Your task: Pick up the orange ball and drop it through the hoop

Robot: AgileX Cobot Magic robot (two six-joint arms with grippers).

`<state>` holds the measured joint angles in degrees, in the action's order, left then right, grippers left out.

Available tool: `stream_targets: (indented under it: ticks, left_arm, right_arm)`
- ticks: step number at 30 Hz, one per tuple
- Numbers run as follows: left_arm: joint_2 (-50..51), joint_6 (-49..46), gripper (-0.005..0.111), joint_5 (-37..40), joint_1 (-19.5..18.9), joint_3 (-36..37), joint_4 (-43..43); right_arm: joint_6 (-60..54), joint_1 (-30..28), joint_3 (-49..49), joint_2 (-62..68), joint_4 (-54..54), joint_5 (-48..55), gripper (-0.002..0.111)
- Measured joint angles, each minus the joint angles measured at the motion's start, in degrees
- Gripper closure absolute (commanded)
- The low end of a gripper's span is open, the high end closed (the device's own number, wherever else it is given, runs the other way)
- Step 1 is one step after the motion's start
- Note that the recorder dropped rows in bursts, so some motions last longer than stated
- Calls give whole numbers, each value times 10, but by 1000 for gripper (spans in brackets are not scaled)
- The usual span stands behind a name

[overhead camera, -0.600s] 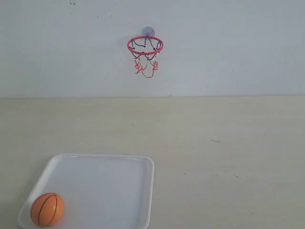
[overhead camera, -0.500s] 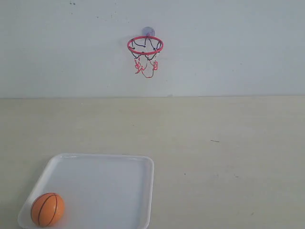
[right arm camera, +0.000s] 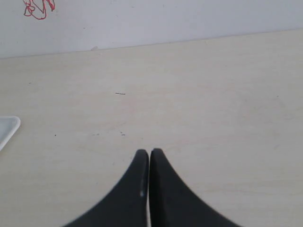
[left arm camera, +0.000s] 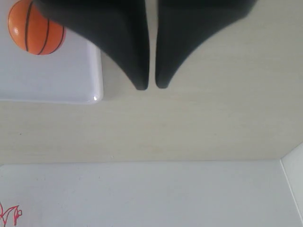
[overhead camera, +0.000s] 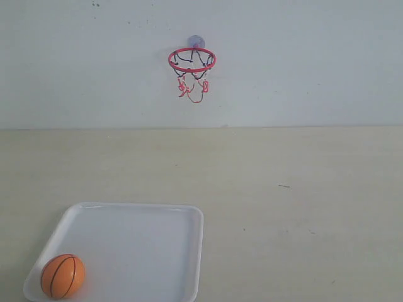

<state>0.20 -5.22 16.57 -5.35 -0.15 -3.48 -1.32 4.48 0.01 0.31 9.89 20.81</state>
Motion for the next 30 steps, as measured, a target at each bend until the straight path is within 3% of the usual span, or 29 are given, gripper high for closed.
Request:
stream_targets:
  ticks: [24, 30]
  left_arm:
    - [0, 0, 103, -2, 0, 0, 0]
    - [0, 0, 103, -76, 0, 0, 1]
  right_arm:
    - [0, 0, 0, 0, 0, 0, 109]
    - [0, 0, 0, 0, 0, 0, 109]
